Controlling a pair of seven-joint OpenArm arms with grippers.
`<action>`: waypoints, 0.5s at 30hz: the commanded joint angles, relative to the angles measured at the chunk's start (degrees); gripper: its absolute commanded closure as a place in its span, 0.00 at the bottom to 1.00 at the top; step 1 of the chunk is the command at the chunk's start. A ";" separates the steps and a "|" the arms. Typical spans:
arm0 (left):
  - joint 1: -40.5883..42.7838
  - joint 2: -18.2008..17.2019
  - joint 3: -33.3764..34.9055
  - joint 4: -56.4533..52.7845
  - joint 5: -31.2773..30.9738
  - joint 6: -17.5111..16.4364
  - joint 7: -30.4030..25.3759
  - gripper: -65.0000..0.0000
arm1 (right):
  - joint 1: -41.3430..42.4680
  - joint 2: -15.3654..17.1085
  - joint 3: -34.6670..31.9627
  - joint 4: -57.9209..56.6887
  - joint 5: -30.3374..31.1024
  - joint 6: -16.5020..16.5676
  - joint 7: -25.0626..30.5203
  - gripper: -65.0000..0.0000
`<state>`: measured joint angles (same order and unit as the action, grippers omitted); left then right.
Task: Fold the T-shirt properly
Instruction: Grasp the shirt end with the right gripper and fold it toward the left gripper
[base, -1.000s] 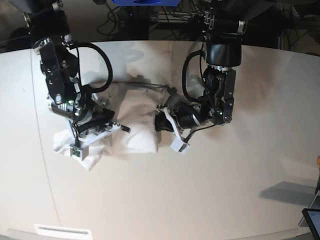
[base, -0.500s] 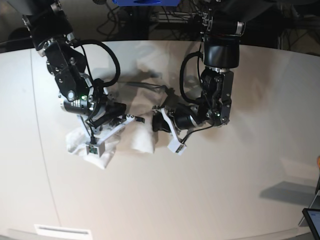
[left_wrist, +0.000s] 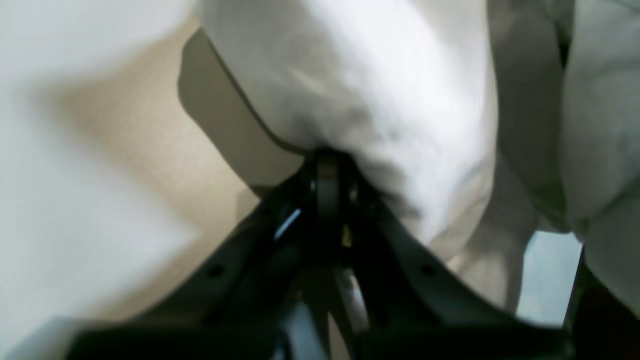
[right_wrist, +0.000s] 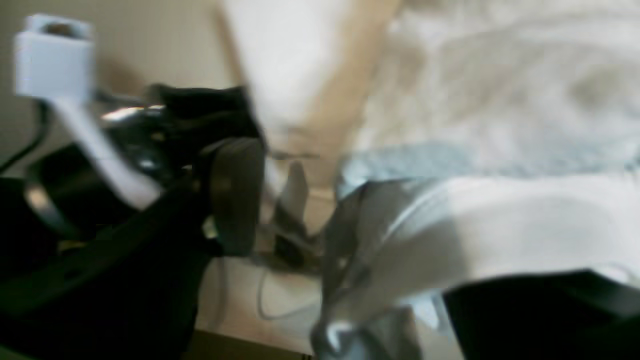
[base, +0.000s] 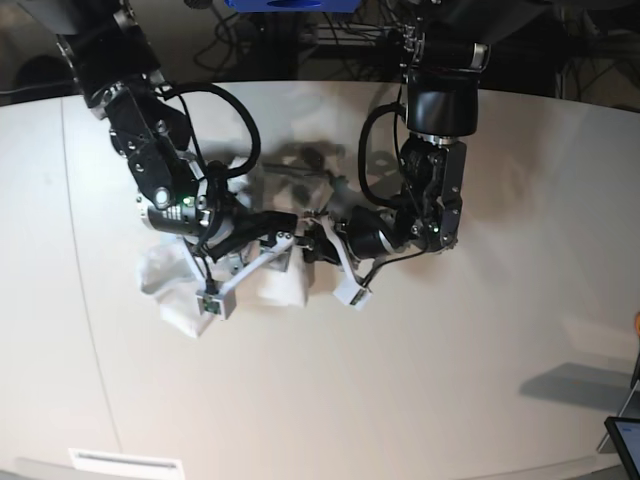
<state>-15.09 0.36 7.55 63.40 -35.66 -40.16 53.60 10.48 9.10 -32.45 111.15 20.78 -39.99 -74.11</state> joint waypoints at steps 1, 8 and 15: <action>-0.78 0.12 -0.04 0.21 1.24 0.16 1.30 1.00 | 1.08 -0.27 -1.00 1.07 0.37 -0.01 0.57 0.40; -0.86 -0.32 -0.30 0.21 1.42 0.16 1.30 1.00 | 1.78 -5.81 -2.85 1.15 0.37 -0.01 1.27 0.40; -0.78 -3.04 -0.47 0.21 1.24 0.16 1.12 1.00 | 3.10 -5.81 -2.85 1.33 0.37 -0.01 0.39 0.40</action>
<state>-15.09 -2.24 7.14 63.31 -36.49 -40.60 53.23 12.23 3.73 -35.51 111.24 21.06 -39.99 -74.54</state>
